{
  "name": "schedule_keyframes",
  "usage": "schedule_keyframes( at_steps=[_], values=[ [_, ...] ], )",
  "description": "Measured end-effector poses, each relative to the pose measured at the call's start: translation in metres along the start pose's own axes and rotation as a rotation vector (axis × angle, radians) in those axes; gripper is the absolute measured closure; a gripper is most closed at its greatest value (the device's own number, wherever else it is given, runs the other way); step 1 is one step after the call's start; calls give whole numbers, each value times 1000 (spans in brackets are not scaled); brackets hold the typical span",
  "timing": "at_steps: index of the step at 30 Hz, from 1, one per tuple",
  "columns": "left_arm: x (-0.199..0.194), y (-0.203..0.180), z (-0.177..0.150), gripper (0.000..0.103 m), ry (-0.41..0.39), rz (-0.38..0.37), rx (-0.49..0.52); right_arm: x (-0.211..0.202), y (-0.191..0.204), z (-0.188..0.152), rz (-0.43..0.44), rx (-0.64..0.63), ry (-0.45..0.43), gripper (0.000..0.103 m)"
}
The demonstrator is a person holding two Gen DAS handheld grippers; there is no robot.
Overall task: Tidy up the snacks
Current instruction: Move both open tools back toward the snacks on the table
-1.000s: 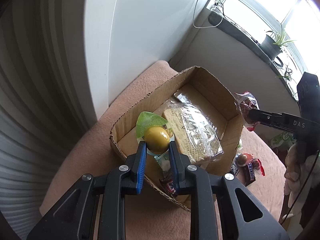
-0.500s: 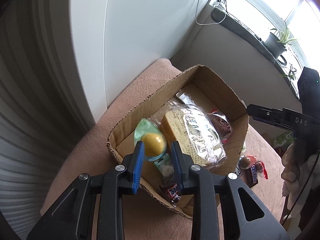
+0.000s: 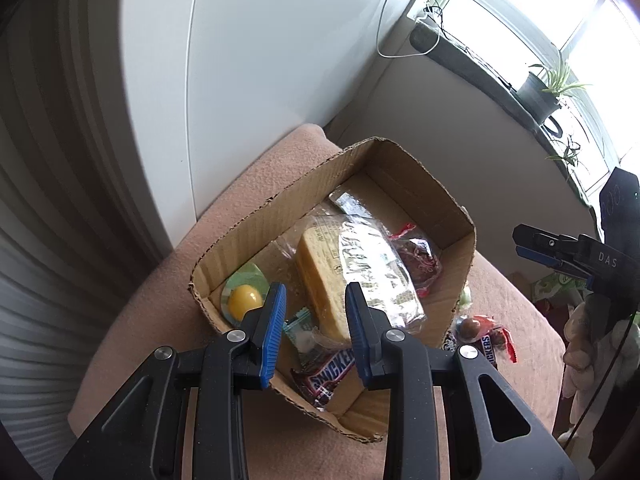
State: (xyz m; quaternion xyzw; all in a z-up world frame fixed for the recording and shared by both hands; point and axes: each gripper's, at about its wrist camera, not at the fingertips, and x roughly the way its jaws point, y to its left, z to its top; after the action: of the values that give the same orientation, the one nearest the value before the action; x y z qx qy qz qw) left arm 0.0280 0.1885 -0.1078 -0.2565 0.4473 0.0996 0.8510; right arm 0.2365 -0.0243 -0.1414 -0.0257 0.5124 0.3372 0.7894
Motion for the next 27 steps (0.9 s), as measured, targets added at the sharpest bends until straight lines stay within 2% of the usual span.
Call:
schedule_keyframes(
  at_steps=[11, 16, 22, 24, 27],
  values=[
    [2, -44, -8, 74, 20, -88, 70, -35, -54, -38, -55, 80, -14, 28],
    [6, -65, -15, 74, 43, -140, 103, -33, -73, -57, -70, 113, 13, 28],
    [11, -92, -28, 74, 82, -182, 161, -22, -82, -66, -45, 151, 33, 28],
    [14, -99, -32, 74, 94, -189, 178, -15, -82, -66, -30, 154, 49, 41],
    [17, -106, -38, 74, 109, -200, 194, -4, -78, -64, -19, 138, 76, 54]
  ],
)
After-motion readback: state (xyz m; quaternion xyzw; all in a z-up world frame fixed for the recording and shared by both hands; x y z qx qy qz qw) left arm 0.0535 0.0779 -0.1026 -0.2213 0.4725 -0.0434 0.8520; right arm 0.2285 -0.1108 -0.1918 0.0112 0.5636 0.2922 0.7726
